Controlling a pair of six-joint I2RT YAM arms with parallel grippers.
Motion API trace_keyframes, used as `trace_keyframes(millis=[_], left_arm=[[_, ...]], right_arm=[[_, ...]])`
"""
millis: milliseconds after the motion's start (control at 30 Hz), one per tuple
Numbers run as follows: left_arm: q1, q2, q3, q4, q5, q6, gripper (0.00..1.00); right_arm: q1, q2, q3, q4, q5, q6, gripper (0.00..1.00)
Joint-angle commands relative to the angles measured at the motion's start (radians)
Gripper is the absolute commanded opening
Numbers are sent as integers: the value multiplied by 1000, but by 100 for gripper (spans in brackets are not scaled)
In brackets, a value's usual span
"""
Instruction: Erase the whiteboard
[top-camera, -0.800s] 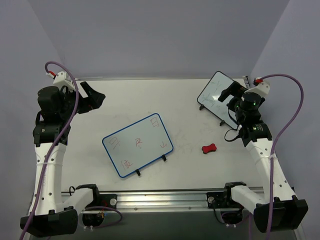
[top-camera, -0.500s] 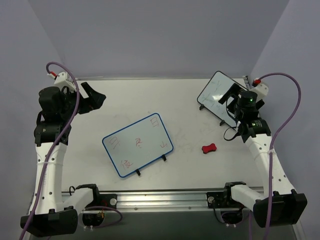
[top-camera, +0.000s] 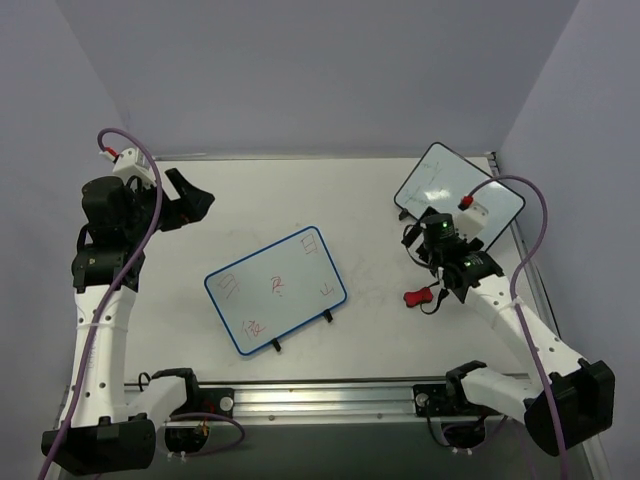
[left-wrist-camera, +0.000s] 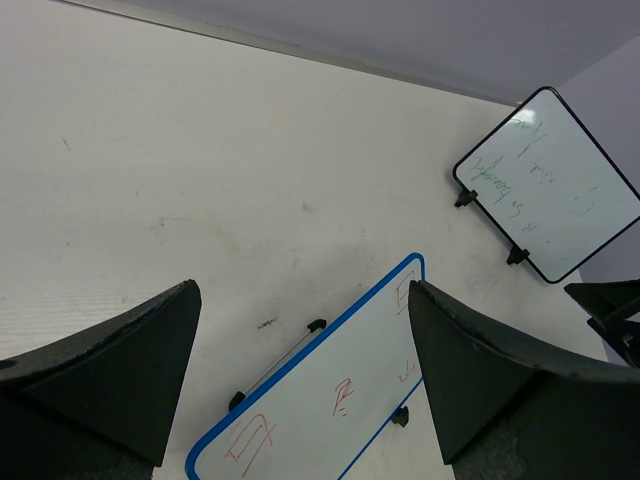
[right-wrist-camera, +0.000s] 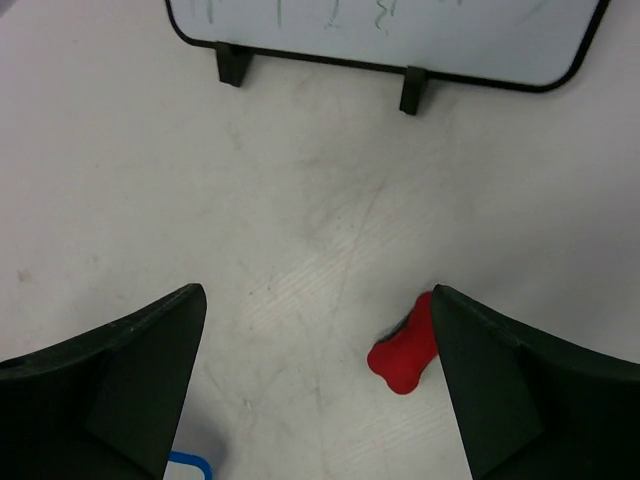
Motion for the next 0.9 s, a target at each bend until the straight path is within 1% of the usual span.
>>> trace_keyframes(millis=[0,33,67,100,133,233,300,600,700,733,867], left_arm=[[0,-21,5,52,22,-5,94],[0,-23,3,54,21,-7,94],[0,-24,0,52,18,-8,94],[2,-24,0,52,14,-10,94],[2,-26,-1,52,11,-10,94],[8,-30,-6,57,10,-13,94],[6,-30,-7,55,5,-13,94],[11,-27,-12,52,-7,-13,94],[11,-26,-12,54,-4,-13,94],[12,-26,-14,54,-4,-15,94],[14,-20,-15,55,-2,-16,94]], right_arm=[[62,21,-21,-141,199,218,88],[85,30,-23,-167,225,297,84],[88,43,-21,-192,254,328,74],[90,70,-20,-207,259,350,70],[90,84,-19,-227,262,385,70],[90,133,-27,-229,262,422,69],[90,153,-47,-198,250,442,68],[80,175,-136,-66,207,417,68],[80,185,-165,-35,178,419,65],[82,190,-171,-29,169,425,62],[82,221,-205,7,141,447,60]])
